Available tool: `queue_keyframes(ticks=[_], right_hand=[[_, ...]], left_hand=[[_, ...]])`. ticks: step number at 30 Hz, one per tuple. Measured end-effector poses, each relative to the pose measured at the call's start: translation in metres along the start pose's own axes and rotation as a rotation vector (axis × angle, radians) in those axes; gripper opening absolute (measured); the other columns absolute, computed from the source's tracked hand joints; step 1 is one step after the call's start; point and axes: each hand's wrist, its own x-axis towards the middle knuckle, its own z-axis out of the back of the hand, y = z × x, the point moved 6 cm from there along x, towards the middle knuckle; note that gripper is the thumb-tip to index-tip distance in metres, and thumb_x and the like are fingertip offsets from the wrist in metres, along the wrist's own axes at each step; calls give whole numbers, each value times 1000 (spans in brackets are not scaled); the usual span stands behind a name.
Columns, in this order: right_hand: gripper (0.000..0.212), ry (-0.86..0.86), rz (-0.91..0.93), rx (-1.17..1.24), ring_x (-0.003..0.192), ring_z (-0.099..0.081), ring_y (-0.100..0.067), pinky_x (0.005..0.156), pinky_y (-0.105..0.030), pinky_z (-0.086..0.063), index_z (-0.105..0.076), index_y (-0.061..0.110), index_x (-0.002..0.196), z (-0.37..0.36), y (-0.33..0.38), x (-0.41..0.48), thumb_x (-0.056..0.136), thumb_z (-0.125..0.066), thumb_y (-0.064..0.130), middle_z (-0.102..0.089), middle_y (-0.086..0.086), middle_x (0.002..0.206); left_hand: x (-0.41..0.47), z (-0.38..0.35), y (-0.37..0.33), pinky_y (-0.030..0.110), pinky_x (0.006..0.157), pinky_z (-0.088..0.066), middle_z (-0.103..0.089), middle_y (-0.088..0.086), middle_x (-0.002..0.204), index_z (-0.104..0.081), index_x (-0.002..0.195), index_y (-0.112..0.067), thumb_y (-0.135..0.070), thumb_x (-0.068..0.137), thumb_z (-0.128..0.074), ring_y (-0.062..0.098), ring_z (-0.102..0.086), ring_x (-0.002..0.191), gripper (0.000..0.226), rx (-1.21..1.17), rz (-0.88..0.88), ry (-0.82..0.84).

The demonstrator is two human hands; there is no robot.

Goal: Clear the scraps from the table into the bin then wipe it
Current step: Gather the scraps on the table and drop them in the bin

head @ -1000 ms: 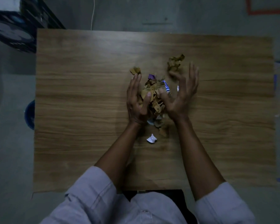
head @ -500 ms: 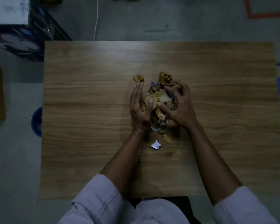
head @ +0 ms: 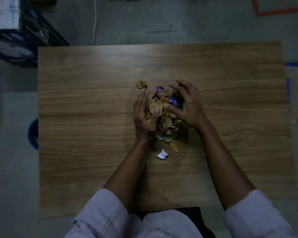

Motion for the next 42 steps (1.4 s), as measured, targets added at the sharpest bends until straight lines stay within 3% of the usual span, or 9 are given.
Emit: queue_keyframes(ticks=[6, 11, 16, 21, 27, 32, 35, 38, 42], right_hand=[[154, 151, 4, 73, 159, 7, -32, 121, -69, -15, -13, 27, 164, -30, 7, -51, 40, -84, 83, 4, -3, 172], [120, 27, 58, -55, 156, 9, -43, 119, -68, -15, -35, 23, 158, -55, 21, -46, 58, -77, 74, -12, -11, 169], [85, -91, 138, -141, 143, -32, -49, 113, -58, -30, -61, 14, 137, -63, 30, -41, 65, -76, 56, -39, -16, 156], [59, -75, 230, -199, 122, -52, -45, 103, -51, -35, -68, 22, 127, -70, 31, -37, 76, -70, 52, -53, -9, 147], [46, -78, 312, -200, 98, -56, -43, 82, -43, -41, -66, 24, 114, -67, 40, -39, 79, -61, 53, -65, -10, 121], [33, -81, 186, -225, 93, -56, -36, 64, -32, -40, -67, 26, 105, -63, 47, -29, 79, -66, 46, -67, -3, 111], [38, -74, 100, -205, 94, -60, -37, 64, -37, -51, -71, 24, 108, -60, 47, -22, 76, -66, 44, -69, -5, 107], [56, -164, 0, -70, 89, -64, -38, 70, -38, -51, -74, 14, 109, -51, 51, -31, 61, -73, 42, -70, -12, 102], [45, -387, -197, 299, 86, -69, -31, 78, -36, -53, -71, 8, 98, -33, 67, -59, 71, -75, 43, -73, -11, 95]], left_hand=[[3, -2, 15, 55, 123, -25, -48, 13, 155, -51, 145, 2, -16, 105, -41, 23, -31, 152, 45, -139, 160, 121], [6, -4, 15, 55, 112, -38, -60, 9, 138, -60, 133, -1, -17, 108, -38, 28, -51, 135, 37, -78, 147, 258], [3, -7, 18, 58, 99, -42, -51, 3, 116, -42, 118, -20, -24, 106, -44, 29, -54, 111, 14, 37, 226, 120], [4, -4, 17, 49, 94, -45, -47, 3, 114, -41, 123, -3, -15, 103, -40, 25, -52, 103, 23, 5, 232, -2], [8, 0, 15, 44, 94, -44, -48, 7, 109, -57, 107, -5, -7, 81, -43, 24, -48, 101, 29, 102, 214, -58], [8, 8, 29, 52, 94, -52, -64, 13, 107, -62, 90, -33, -11, 80, -57, 32, -63, 104, 25, -78, 453, -86], [7, 8, 30, 45, 94, -54, -70, 15, 112, -73, 96, -32, -25, 85, -63, 29, -66, 104, 16, -261, 635, -22], [0, 10, 11, 27, 78, -56, -74, 9, 92, -69, 114, 2, -6, 101, -54, 16, -69, 84, 22, -480, 730, 9], [-24, 24, -3, 28, 72, -53, -74, 7, 103, -70, 114, -12, -25, 106, -47, 18, -68, 94, 28, -640, 869, -54]])
